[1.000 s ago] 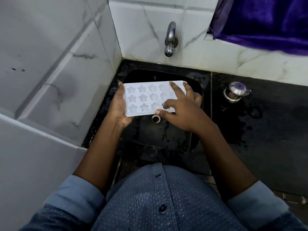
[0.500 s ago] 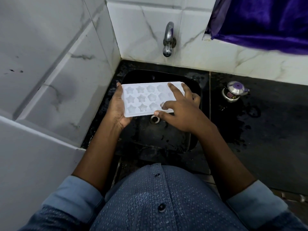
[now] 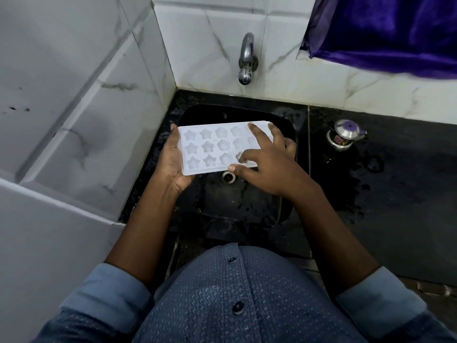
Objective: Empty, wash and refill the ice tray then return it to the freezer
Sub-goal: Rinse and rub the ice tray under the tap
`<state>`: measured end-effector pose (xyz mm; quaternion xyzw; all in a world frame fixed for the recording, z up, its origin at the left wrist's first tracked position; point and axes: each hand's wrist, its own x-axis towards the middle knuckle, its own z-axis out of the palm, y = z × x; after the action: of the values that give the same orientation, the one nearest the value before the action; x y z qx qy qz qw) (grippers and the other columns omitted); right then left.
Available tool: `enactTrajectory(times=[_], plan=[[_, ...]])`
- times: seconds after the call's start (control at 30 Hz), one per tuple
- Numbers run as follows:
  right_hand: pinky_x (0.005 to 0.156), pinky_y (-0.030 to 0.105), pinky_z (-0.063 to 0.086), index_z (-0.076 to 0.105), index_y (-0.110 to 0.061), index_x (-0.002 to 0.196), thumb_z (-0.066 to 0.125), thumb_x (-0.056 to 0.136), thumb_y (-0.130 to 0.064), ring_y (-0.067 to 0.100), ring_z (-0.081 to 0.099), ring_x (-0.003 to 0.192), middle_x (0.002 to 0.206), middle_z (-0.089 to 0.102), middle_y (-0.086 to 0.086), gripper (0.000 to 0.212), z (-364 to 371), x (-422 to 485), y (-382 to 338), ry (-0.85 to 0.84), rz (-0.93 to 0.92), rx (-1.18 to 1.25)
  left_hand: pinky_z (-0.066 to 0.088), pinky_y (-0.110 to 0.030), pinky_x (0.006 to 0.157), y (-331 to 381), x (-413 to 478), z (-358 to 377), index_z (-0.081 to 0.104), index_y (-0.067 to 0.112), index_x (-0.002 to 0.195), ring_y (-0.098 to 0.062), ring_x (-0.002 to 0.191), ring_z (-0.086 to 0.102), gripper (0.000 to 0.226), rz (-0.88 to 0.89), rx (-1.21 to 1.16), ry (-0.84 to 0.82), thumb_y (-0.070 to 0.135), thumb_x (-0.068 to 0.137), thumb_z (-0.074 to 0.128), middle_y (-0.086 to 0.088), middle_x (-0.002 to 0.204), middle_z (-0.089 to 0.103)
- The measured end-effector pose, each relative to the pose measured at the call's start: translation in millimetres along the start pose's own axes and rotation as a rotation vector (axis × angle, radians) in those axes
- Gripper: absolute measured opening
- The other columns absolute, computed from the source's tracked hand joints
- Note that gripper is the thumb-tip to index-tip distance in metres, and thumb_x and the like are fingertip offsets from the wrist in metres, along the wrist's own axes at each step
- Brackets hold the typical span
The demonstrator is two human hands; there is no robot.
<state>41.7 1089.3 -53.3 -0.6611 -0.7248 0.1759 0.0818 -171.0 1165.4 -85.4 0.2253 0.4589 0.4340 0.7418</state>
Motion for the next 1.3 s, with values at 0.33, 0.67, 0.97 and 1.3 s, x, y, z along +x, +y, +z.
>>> enactTrajectory(times=[0.33, 0.67, 0.97, 1.3], plan=[[0.12, 0.053, -0.001, 0.071, -0.039, 0.12, 0.044, 0.096, -0.077, 0.031, -0.016, 0.16, 0.177, 0.001, -0.001, 0.053, 2, 0, 0, -0.001, 0.002, -0.006, 0.065, -0.045, 0.075, -2, 1, 1, 0.065, 0.013, 0.134, -0.032, 0.108, 0.076, 0.074, -0.009, 0.008, -0.017, 0.069, 0.106, 0.025, -0.014, 0.124, 0.076], [0.121, 0.054, -0.001, 0.07, -0.041, 0.126, 0.044, 0.096, -0.077, 0.03, -0.012, 0.16, 0.177, 0.002, -0.001, 0.054, 3, 0, 3, -0.004, -0.006, -0.012, 0.064, -0.045, 0.079, -2, 4, 0, 0.065, 0.015, 0.135, -0.033, 0.112, 0.075, 0.074, -0.001, 0.008, -0.02, 0.07, 0.106, 0.025, -0.014, 0.127, 0.075], [0.121, 0.054, 0.004, 0.055, -0.031, 0.124, 0.052, 0.095, -0.072, 0.03, -0.007, 0.161, 0.176, 0.008, -0.001, 0.05, 7, 3, -1, 0.054, -0.031, 0.042, 0.064, -0.043, 0.076, -3, 3, 7, 0.065, 0.014, 0.133, -0.031, 0.109, 0.076, 0.074, -0.019, 0.006, -0.034, 0.068, 0.107, 0.023, -0.015, 0.126, 0.075], [0.122, 0.056, -0.001, 0.065, -0.04, 0.129, 0.051, 0.097, -0.072, 0.031, -0.017, 0.16, 0.177, -0.002, 0.0, 0.048, 12, 2, -14, -0.021, -0.07, 0.018, 0.064, -0.049, 0.081, -6, 3, 7, 0.059, 0.009, 0.145, -0.037, 0.117, 0.072, 0.08, -0.043, -0.005, -0.093, 0.071, 0.105, 0.028, -0.02, 0.135, 0.07]])
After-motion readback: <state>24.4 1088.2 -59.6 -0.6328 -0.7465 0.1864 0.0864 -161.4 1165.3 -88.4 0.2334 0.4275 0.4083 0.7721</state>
